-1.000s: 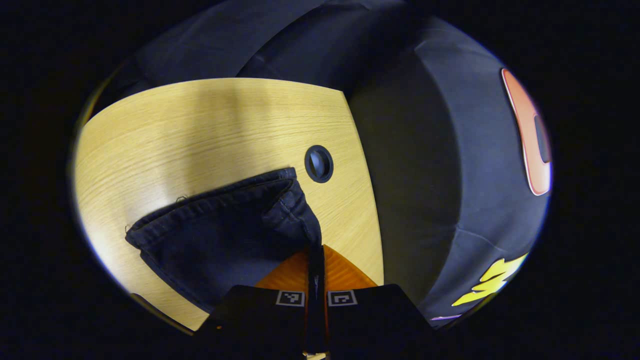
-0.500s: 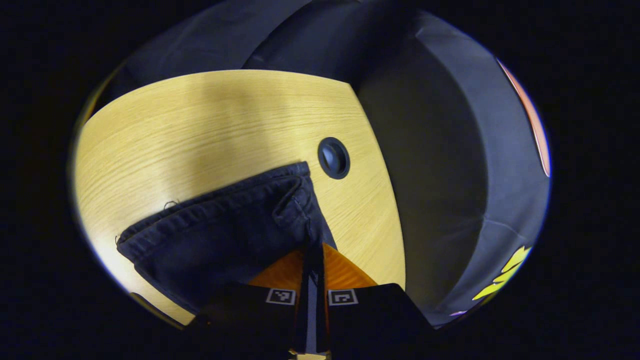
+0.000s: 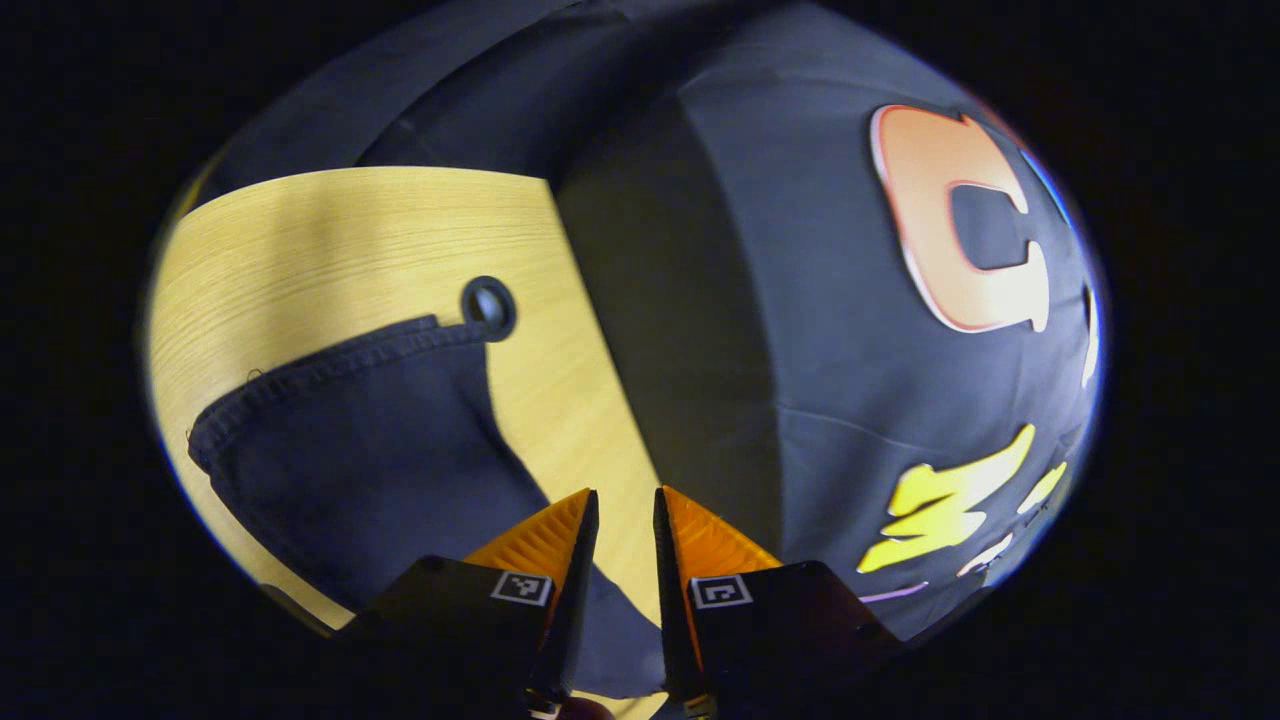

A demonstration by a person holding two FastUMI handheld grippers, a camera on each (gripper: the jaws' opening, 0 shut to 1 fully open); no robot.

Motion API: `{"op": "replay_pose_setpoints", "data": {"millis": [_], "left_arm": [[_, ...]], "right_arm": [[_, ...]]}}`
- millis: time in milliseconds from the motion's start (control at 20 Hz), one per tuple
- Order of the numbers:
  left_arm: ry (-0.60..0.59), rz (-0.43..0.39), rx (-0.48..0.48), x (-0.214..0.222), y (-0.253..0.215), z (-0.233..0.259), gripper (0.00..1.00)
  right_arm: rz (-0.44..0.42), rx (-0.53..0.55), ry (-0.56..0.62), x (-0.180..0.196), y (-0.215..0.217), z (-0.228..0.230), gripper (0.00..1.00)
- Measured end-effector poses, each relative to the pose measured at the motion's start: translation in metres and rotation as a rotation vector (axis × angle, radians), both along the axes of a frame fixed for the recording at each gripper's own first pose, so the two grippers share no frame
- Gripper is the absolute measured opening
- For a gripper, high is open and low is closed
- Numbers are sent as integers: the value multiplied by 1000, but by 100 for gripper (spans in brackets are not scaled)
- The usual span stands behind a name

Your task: Grasp the waist and the cuffs of the jeans and fold them to make the two legs overlap; first hold the waist and fold one-third of the jeans toward the cuffs, then hold the cuffs and fold the remaining one-third in the same direction to finish folding.

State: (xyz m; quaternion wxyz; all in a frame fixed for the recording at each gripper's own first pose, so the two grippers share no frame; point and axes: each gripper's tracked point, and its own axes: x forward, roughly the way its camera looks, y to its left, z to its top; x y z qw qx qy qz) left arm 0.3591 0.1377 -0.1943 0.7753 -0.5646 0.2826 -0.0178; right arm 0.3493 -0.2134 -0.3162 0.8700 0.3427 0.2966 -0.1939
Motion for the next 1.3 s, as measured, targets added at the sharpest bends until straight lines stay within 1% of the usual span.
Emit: {"op": "replay_pose_setpoints", "data": {"millis": [50,100,150,200,250,300,350,400,450,500,600,650,750,800,900,950,1050,1150,1250,1300], "left_arm": [[-46,-20,18,-6,-1,16,37],[-83,-59,41,-15,-8,33,22],[-128,-94,70,-25,-16,53,38],[-163,-116,135,-35,-20,69,41],[-215,-133,232,-45,-22,86,31],[-259,-144,321,-53,-24,101,51],[-297,-161,436,-69,-29,115,64],[-320,-162,538,-82,-30,124,70],[-347,-158,626,-94,-34,134,84],[-372,-165,703,-107,-39,142,87],[-403,-148,862,-138,-46,151,91],[-436,-142,924,-152,-52,155,100],[-499,-119,1044,-177,-63,167,99],[-542,-121,1113,-191,-71,174,98],[-591,-143,1259,-218,-85,182,97],[-615,-165,1275,-230,-99,183,97],[-615,-192,1227,-254,-126,177,98],[-593,-186,1193,-272,-138,173,99],[-580,-180,1185,-283,-145,170,100],[-573,-182,1183,-288,-147,170,100]], "right_arm": [[9,-31,-5,-7,-2,10,98],[17,-57,-11,-15,-6,20,98],[23,-80,-15,-25,-13,33,98],[26,-100,-17,-33,-18,41,98],[30,-125,-17,-41,-25,47,99],[30,-149,-15,-50,-31,53,99],[27,-169,-8,-59,-40,54,99],[24,-175,2,-69,-48,52,98],[13,-168,13,-77,-55,46,98],[-3,-164,28,-87,-63,40,98],[-40,-152,53,-111,-87,32,99],[-60,-133,77,-123,-96,23,98],[-103,-87,107,-142,-111,7,98],[-121,-67,120,-149,-119,-1,98],[-151,-21,142,-161,-127,-17,99],[-169,4,146,-163,-130,-24,98],[-193,38,149,-169,-134,-31,98],[-195,63,162,-168,-135,-42,98],[-182,90,173,-164,-128,-53,98],[-188,80,155,-155,-133,-51,98]]}}
